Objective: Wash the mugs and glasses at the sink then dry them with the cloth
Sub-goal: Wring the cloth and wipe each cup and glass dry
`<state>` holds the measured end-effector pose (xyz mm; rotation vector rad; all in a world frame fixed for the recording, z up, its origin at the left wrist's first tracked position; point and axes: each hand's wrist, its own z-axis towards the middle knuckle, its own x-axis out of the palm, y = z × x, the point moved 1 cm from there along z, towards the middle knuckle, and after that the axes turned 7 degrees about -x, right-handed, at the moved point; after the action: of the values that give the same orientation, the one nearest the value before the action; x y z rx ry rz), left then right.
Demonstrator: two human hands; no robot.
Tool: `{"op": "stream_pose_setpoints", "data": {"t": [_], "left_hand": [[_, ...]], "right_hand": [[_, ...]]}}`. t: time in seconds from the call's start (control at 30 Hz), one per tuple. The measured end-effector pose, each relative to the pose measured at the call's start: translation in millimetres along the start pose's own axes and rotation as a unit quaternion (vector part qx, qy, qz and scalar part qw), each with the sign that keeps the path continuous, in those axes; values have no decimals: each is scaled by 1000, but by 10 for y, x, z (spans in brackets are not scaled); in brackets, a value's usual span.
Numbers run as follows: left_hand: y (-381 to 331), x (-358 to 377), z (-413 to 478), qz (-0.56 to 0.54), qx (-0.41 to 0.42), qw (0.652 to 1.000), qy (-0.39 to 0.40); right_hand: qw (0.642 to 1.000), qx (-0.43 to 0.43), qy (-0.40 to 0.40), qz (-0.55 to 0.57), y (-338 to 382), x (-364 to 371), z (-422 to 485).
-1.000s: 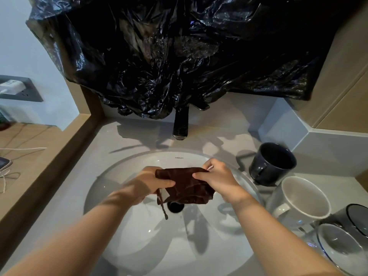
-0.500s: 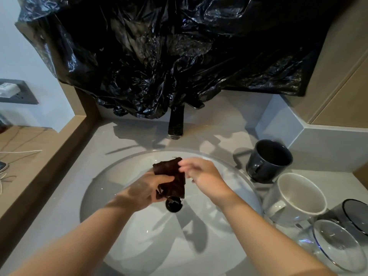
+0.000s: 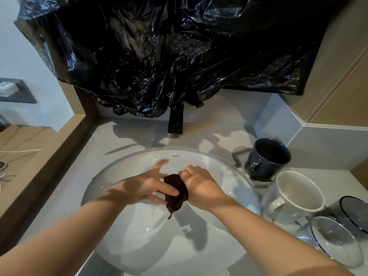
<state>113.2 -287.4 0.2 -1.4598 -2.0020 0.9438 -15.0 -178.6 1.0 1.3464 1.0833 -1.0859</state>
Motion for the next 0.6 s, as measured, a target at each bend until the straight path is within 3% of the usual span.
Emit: {"op": "stream_pose_setpoints", "data": {"t": [0.03, 0.1, 0.23, 0.27, 0.33, 0.4, 0.47, 0.53, 0.6], "left_hand": [[-13, 29, 13, 78, 22, 996, -37], [46, 149, 114, 291, 48, 951, -94], [105, 292, 261, 422, 44, 878, -220], [89, 287, 279, 426, 15, 877, -221], [64, 231, 321, 347, -40, 916, -197], [36, 161, 337, 175, -96, 967, -155], [8, 174, 290, 60, -152, 985, -62], [0, 228, 258, 112, -172, 979, -7], [5, 291, 281, 256, -152, 954, -32]], "right_hand": [[1000, 10, 17, 6, 4, 1, 5], [997, 35, 53, 37, 14, 12, 34], [981, 95, 109, 129, -5, 32, 75], [974, 109, 110, 166, -10, 34, 58], [968, 116, 86, 207, 3, 32, 6], [986, 67, 66, 136, 50, 57, -44], [997, 20, 63, 27, 95, 118, -60], [998, 11, 57, 12, 74, 176, -24], [996, 24, 66, 62, 39, 181, 5]]}}
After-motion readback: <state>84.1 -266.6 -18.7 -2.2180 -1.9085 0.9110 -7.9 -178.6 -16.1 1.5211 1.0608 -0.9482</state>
